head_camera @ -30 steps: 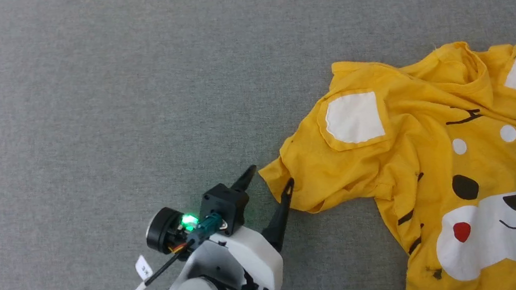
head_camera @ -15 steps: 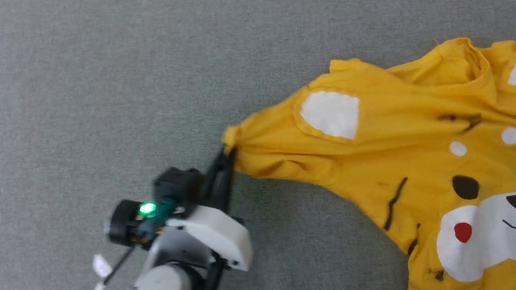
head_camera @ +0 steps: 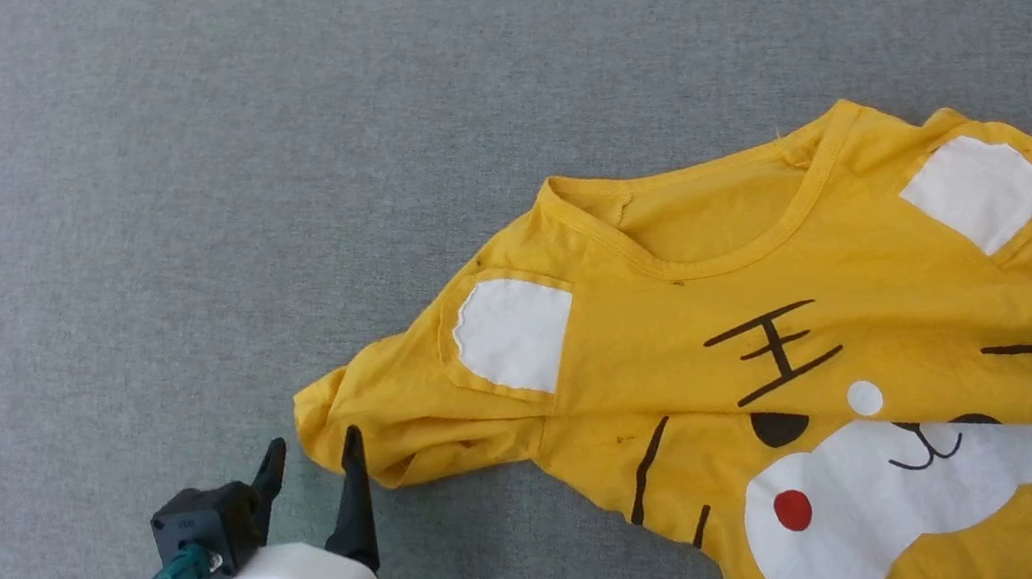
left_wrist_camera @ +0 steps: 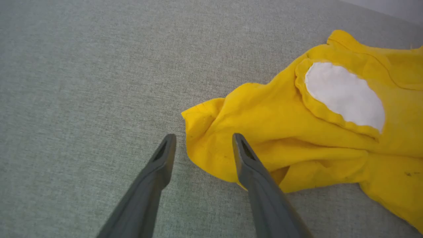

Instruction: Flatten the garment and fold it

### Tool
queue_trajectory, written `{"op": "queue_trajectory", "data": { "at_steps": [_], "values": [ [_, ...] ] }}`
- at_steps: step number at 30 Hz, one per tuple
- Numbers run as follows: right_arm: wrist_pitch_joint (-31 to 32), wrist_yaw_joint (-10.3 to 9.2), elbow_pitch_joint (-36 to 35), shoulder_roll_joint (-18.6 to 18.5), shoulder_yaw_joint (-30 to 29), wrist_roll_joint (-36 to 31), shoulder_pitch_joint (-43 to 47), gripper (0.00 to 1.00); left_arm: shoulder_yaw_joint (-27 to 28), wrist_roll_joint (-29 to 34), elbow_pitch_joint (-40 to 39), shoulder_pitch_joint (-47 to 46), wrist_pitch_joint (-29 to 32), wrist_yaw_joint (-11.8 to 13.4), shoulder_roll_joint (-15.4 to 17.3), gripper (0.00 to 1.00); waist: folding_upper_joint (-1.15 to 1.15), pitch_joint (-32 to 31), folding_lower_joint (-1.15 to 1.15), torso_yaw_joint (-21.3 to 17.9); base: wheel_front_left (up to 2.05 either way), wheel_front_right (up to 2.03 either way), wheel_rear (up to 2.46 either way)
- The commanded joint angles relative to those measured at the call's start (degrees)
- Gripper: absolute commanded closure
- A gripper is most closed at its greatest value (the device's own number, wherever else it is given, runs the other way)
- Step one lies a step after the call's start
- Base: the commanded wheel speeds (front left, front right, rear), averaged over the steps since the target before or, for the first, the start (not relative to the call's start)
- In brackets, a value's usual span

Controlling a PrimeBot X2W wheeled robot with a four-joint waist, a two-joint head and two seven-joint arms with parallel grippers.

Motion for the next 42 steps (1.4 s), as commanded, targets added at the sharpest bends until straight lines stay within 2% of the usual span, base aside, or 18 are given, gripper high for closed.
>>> {"op": "queue_trajectory", "data": {
  "at_steps": [1,4,7,11,14,17,20,24,29,30,31,36,42],
  "values": [
    [0.2,-0.05,-0.4,0.1,0.0,-0.4,-0.5,0.00,0.2,-0.7,-0.4,-0.1,-0.4,-0.1,-0.5,0.00,0.00,0.0,0.00,0.4,0.00,0.00,0.00],
    [0.6,-0.05,-0.7,0.1,-0.1,-0.6,-0.5,0.00,1.4,-1.1,-3.4,-1.0,-2.8,0.1,-1.0,0.00,0.00,0.1,0.00,0.6,0.00,0.00,0.00],
    [0.9,-0.05,-1.0,0.1,-0.1,-0.8,-0.5,0.00,1.6,1.1,-7.6,-3.8,-4.6,-0.2,0.3,0.00,0.00,0.4,0.00,0.6,0.00,0.00,0.00],
    [1.1,-0.05,-1.2,0.1,0.6,-0.7,-0.9,0.00,-2.4,5.4,-9.5,-10.9,-4.5,-3.0,1.6,0.00,0.00,1.4,0.00,0.0,0.00,0.00,0.00],
    [1.3,-0.05,-1.6,0.1,1.0,-0.7,-1.5,0.00,-7.5,7.4,-6.4,-17.1,-2.4,-6.6,1.2,0.00,0.00,2.4,0.00,-0.8,0.00,0.00,0.00],
    [1.5,-0.05,-2.2,0.1,1.1,-1.1,-2.2,0.00,-12.4,8.2,-0.9,-22.7,0.6,-11.5,1.1,0.00,0.00,3.2,0.00,-1.6,0.00,0.00,0.00],
    [1.6,-0.05,-2.5,0.1,1.1,-1.2,-2.7,0.00,-15.7,8.4,4.5,-26.8,3.0,-15.4,0.9,0.00,0.00,3.7,0.00,-2.5,0.00,0.00,0.00],
    [1.5,-0.05,-2.2,0.1,1.0,-0.9,-2.7,0.00,-18.1,7.8,9.8,-29.5,4.4,-17.5,0.6,0.00,0.00,3.9,0.00,-3.6,0.00,0.00,0.00],
    [1.1,-0.05,-1.5,0.1,1.4,-0.5,-2.5,0.00,-19.8,7.4,16.2,-30.9,4.4,-18.5,0.9,0.00,0.00,4.1,0.00,-4.7,0.00,0.00,0.00],
    [1.0,-0.05,-1.4,0.1,1.6,-0.4,-2.5,0.00,-20.2,7.6,17.4,-31.2,4.4,-18.6,1.1,0.45,0.00,4.2,0.00,-5.0,0.00,0.00,0.00],
    [0.9,-0.05,-1.3,0.1,1.7,-0.4,-2.5,0.00,-20.5,7.7,18.4,-31.6,4.3,-18.8,1.1,1.00,0.00,4.3,0.00,-5.2,0.00,0.00,0.00],
    [0.5,-0.05,-1.3,0.1,1.3,-0.2,-2.7,0.00,-19.5,8.5,20.2,-34.3,0.5,-17.3,0.5,1.00,0.00,4.9,0.00,-5.6,0.00,0.00,0.00],
    [0.6,-0.05,-1.7,0.1,0.8,-0.1,-3.1,0.00,-16.9,10.0,17.9,-40.7,-4.6,-15.0,-0.2,1.00,0.00,6.2,0.00,-5.6,0.00,0.00,0.00]
  ]
}}
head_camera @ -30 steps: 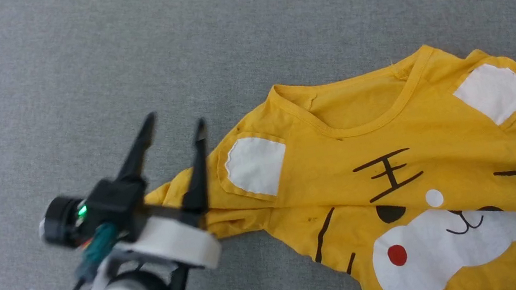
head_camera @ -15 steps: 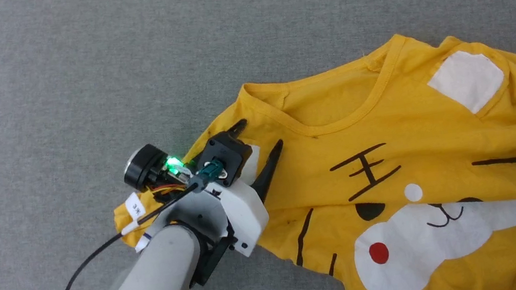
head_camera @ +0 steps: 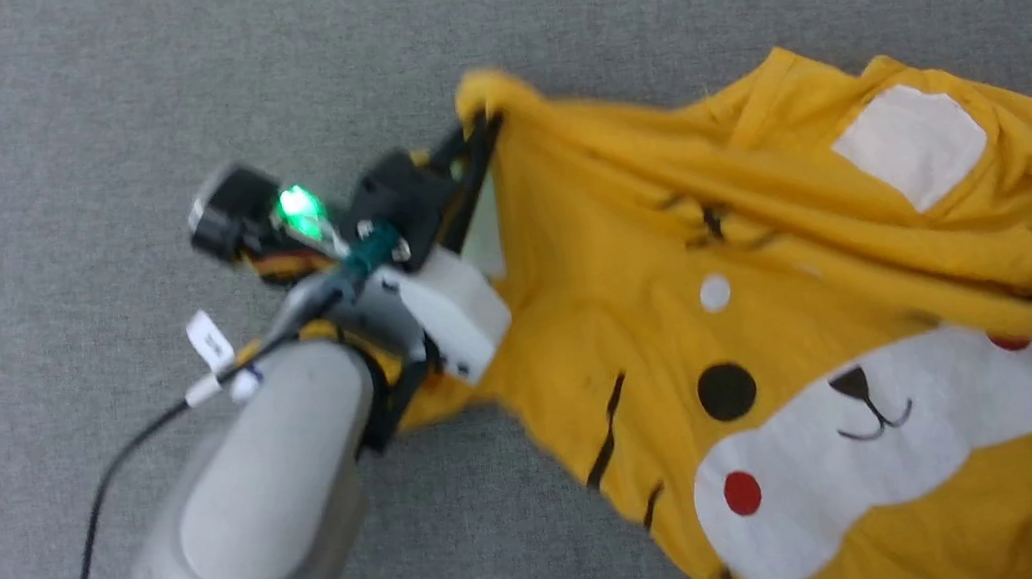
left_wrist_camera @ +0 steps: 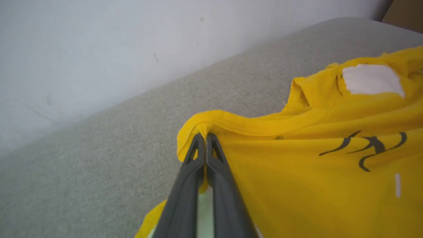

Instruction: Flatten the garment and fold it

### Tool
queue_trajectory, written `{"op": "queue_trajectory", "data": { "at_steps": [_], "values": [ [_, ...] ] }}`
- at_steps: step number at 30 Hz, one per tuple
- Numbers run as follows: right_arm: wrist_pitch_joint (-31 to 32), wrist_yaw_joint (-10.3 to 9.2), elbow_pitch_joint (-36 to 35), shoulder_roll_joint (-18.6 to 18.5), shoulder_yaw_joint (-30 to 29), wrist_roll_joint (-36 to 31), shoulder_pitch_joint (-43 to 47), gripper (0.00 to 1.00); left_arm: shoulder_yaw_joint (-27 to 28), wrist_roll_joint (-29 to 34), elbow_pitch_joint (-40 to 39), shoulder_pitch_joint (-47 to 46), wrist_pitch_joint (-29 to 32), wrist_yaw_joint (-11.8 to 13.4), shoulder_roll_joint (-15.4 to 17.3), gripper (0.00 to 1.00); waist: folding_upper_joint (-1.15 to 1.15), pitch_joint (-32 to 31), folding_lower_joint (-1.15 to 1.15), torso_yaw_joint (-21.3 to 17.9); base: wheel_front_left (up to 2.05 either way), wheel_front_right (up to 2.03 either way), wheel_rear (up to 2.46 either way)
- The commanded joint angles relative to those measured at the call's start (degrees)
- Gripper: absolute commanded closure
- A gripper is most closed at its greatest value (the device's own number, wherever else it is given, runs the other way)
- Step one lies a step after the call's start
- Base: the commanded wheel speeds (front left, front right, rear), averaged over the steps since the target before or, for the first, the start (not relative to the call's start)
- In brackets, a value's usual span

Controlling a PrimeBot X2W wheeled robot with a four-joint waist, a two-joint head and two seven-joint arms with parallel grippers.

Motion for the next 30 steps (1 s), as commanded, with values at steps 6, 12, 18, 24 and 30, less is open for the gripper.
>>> {"op": "queue_trajectory", "data": {
  "at_steps": [6,12,18,24,30],
  "values": [
    [0.1,-0.05,-0.9,0.1,0.2,0.1,-2.1,0.00,2.7,2.1,2.7,-11.6,-2.8,1.3,-0.5,1.00,0.00,2.8,0.00,-0.3,0.00,0.00,0.00],
    [0.5,-0.05,-1.0,0.1,1.2,-0.3,-3.5,0.00,3.5,2.3,14.3,-17.6,-5.8,2.2,-2.4,0.00,0.00,4.7,0.00,-1.2,0.00,0.00,0.00],
    [0.5,-0.05,-0.3,0.1,0.9,-0.4,-3.5,0.00,4.3,0.2,18.8,-17.4,-13.1,3.3,-5.8,0.00,0.00,4.1,0.00,-0.3,0.00,0.00,0.00],
    [0.6,-0.05,0.1,0.1,1.2,-0.7,-2.8,0.00,6.1,-1.8,10.7,-11.7,-19.0,5.7,-6.7,0.00,0.00,0.6,0.00,1.6,0.00,0.00,0.00],
    [0.8,-0.05,0.8,0.1,1.8,-0.4,-1.6,0.00,8.8,-2.6,-4.9,1.8,-20.2,10.3,-5.1,0.00,0.00,-2.6,0.00,2.5,0.00,0.00,0.00]
  ]
}}
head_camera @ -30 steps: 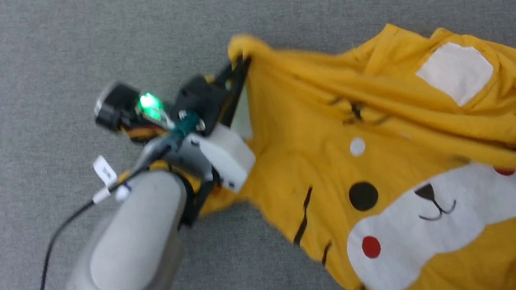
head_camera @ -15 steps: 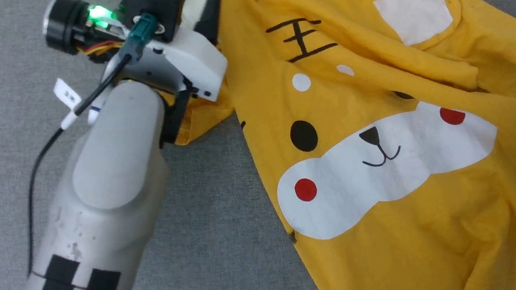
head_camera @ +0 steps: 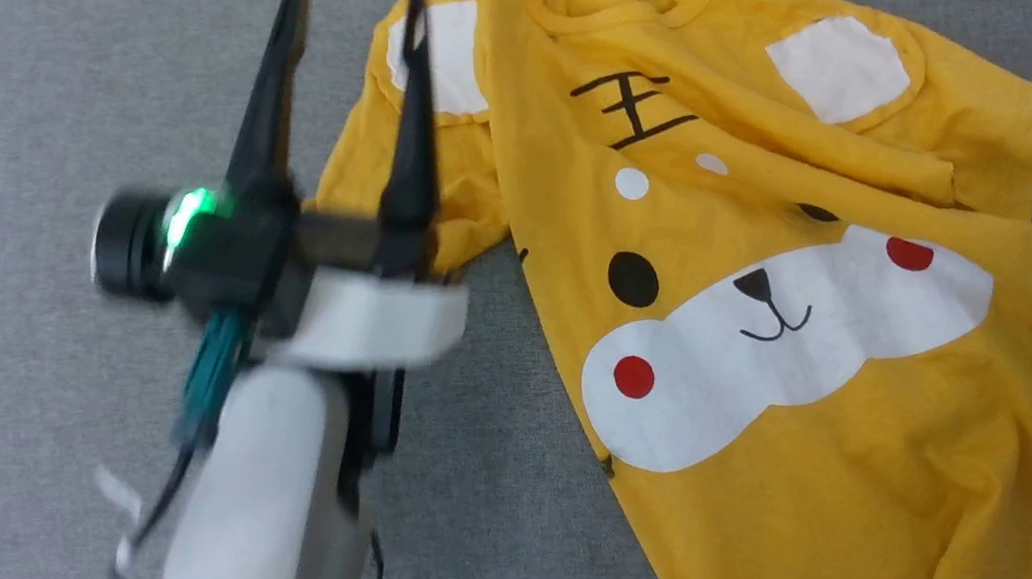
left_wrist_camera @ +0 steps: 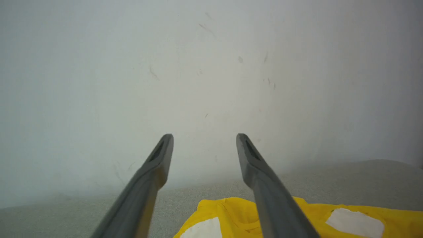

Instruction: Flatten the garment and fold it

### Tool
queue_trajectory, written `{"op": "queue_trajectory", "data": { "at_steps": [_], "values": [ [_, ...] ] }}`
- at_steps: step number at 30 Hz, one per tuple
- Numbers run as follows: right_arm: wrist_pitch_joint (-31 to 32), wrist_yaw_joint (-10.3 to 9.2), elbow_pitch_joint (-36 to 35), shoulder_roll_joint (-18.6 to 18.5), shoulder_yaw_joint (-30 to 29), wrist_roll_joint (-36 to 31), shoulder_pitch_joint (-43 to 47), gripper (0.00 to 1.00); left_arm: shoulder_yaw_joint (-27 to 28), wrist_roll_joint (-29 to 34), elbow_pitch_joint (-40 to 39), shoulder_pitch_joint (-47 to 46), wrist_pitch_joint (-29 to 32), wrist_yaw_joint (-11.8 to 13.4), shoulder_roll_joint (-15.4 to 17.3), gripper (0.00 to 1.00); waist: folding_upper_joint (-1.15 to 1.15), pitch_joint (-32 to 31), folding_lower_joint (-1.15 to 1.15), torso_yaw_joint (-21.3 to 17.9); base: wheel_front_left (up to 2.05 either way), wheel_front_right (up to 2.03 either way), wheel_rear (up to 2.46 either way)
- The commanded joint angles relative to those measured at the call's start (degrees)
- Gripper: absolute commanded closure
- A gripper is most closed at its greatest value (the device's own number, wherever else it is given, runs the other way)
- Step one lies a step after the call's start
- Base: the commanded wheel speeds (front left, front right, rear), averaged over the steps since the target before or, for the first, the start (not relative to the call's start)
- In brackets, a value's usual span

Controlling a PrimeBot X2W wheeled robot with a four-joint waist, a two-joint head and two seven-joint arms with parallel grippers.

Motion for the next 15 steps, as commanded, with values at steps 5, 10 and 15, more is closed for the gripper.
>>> {"op": "queue_trajectory", "data": {
  "at_steps": [5,10,15],
  "values": [
    [-0.3,-0.05,1.0,0.1,0.5,0.8,1.9,0.00,4.8,-1.6,-11.2,17.1,-0.4,5.5,1.3,0.00,0.00,-3.8,0.01,1.5,0.00,0.00,0.00],
    [0.6,-0.05,0.4,0.1,2.4,0.1,3.4,0.00,10.8,-1.8,-17.6,28.9,-0.4,8.6,0.2,0.00,0.00,-5.1,0.01,2.3,0.00,0.00,0.00],
    [4.1,-0.05,-3.2,0.1,7.7,-2.6,3.4,0.00,12.4,-0.1,-18.8,31.7,-0.4,7.4,-0.9,0.00,0.00,-6.7,0.01,3.3,0.00,0.00,0.00]
  ]
}}
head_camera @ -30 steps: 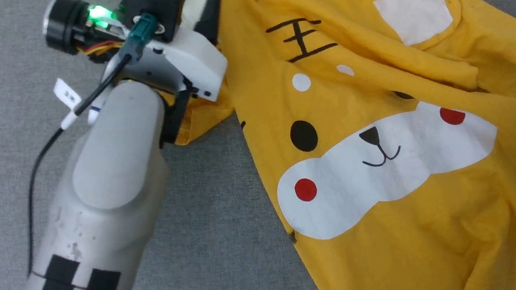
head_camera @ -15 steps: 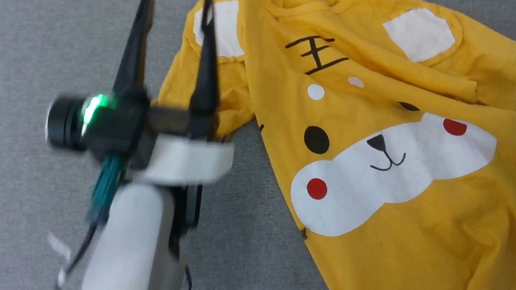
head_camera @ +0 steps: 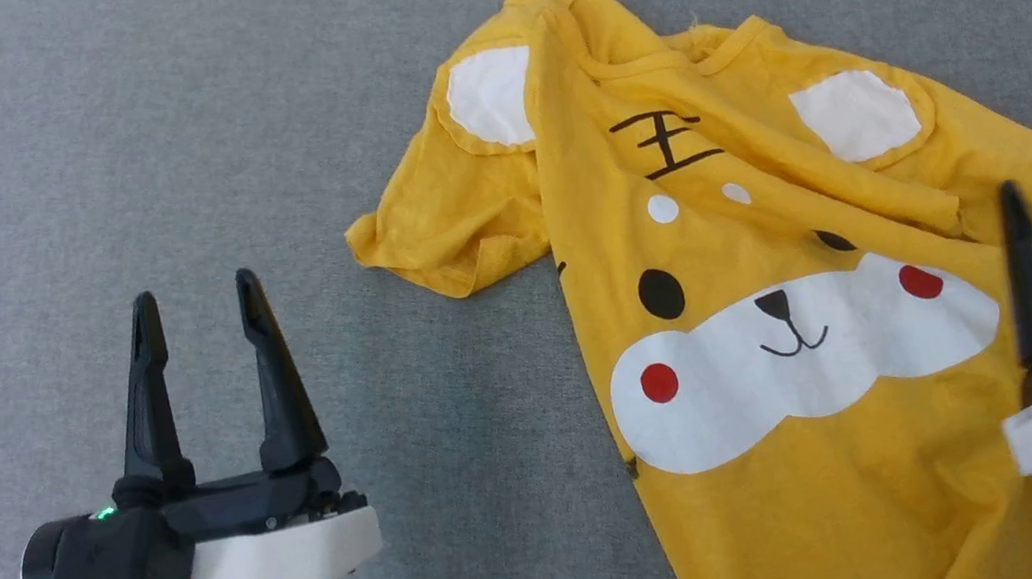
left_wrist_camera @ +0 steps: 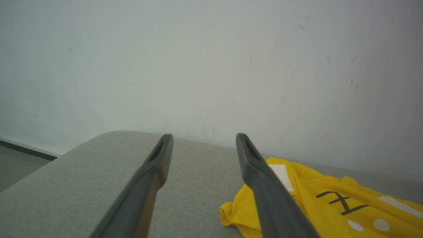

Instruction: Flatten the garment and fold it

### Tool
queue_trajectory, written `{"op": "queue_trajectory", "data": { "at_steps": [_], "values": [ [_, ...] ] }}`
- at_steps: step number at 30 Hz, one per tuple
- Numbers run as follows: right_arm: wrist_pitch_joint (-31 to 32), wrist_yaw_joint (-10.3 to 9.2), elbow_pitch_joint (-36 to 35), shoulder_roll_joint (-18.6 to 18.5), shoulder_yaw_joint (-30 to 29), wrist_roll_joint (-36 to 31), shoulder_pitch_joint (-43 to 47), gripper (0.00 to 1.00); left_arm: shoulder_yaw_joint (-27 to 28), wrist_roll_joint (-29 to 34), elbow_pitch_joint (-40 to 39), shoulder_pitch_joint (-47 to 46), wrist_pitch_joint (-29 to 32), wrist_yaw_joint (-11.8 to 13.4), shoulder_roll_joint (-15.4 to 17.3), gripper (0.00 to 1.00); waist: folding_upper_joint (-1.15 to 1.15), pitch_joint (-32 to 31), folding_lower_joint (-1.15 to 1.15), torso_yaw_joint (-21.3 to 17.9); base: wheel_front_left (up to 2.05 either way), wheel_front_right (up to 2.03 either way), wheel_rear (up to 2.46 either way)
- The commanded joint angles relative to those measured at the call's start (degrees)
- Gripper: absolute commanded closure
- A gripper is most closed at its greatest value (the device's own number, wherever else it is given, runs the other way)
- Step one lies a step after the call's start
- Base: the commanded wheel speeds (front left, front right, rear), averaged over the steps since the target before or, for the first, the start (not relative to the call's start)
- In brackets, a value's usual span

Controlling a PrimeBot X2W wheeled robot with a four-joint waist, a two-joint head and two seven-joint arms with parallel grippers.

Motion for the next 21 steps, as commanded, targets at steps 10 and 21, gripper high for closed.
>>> {"op": "queue_trajectory", "data": {
  "at_steps": [10,21],
  "values": [
    [22.3,-0.05,-2.8,-6.5,22.3,0.6,-2.8,0.00,-0.3,1.8,1.3,0.2,-0.3,-3.0,-2.2,0.00,0.00,-1.8,0.01,1.1,0.00,0.00,0.00],
    [33.7,-0.05,8.3,-10.7,36.0,0.2,-9.2,0.00,-0.7,1.2,4.5,0.1,-0.3,-5.4,-4.5,0.00,0.00,-2.7,0.01,4.9,0.00,0.00,0.00]
  ]
}}
